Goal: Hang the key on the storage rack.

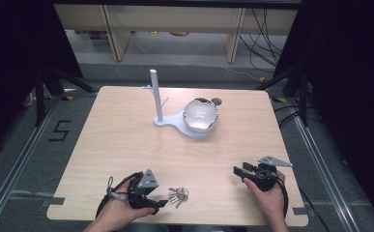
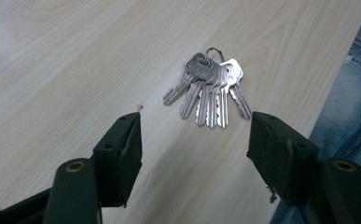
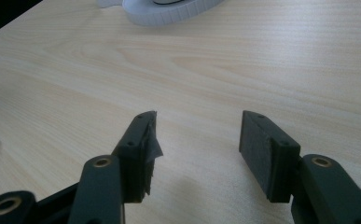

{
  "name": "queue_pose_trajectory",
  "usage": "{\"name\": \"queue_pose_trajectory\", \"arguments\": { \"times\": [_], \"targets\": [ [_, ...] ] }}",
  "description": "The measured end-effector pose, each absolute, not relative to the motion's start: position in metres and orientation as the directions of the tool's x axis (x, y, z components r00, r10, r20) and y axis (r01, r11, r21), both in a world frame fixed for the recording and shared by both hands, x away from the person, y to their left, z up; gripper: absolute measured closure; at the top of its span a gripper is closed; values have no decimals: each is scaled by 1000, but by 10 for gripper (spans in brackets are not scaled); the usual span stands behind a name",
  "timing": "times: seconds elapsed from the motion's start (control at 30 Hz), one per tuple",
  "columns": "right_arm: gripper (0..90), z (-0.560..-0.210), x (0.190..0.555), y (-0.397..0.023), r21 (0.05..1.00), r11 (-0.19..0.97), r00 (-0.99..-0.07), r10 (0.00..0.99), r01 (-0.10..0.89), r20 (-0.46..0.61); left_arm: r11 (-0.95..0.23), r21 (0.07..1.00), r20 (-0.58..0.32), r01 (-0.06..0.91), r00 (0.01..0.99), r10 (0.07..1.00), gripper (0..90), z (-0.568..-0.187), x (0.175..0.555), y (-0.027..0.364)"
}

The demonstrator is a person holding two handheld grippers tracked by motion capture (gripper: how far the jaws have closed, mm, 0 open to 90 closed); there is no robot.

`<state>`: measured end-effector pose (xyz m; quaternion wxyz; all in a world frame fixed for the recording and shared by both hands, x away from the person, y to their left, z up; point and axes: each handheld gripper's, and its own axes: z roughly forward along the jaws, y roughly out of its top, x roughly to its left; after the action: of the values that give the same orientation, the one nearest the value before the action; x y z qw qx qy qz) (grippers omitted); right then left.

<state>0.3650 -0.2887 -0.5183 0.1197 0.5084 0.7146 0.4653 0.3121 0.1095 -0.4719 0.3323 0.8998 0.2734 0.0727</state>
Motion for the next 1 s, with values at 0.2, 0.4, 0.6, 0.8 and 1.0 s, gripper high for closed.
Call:
{"name": "queue_pose_trajectory", "arguments": {
  "times": [0.2, 0.4, 0.6, 0.8, 1.0],
  "targets": [
    [470, -518, 366, -290, 787, 73, -473, 831, 613, 291, -723, 561, -29, 403, 883, 469, 344, -467, 329, 84],
    [470, -518, 366, -289, 792, 81, -469, 840, 605, 272, -738, 530, -31, 417, 880, 475, 333, -461, 343, 65],
    [470, -519, 366, -288, 793, 78, -471, 838, 604, 277, -768, 501, -33, 399, 895, 444, 330, -455, 350, 54],
    [469, -519, 367, -289, 796, 92, -478, 838, 598, 262, -810, 428, -41, 401, 904, 425, 325, -452, 355, 44],
    [466, -518, 366, -288, 781, 95, -474, 837, 617, 273, -849, 369, -34, 378, 918, 394, 325, -453, 361, 33]
  ]
}}
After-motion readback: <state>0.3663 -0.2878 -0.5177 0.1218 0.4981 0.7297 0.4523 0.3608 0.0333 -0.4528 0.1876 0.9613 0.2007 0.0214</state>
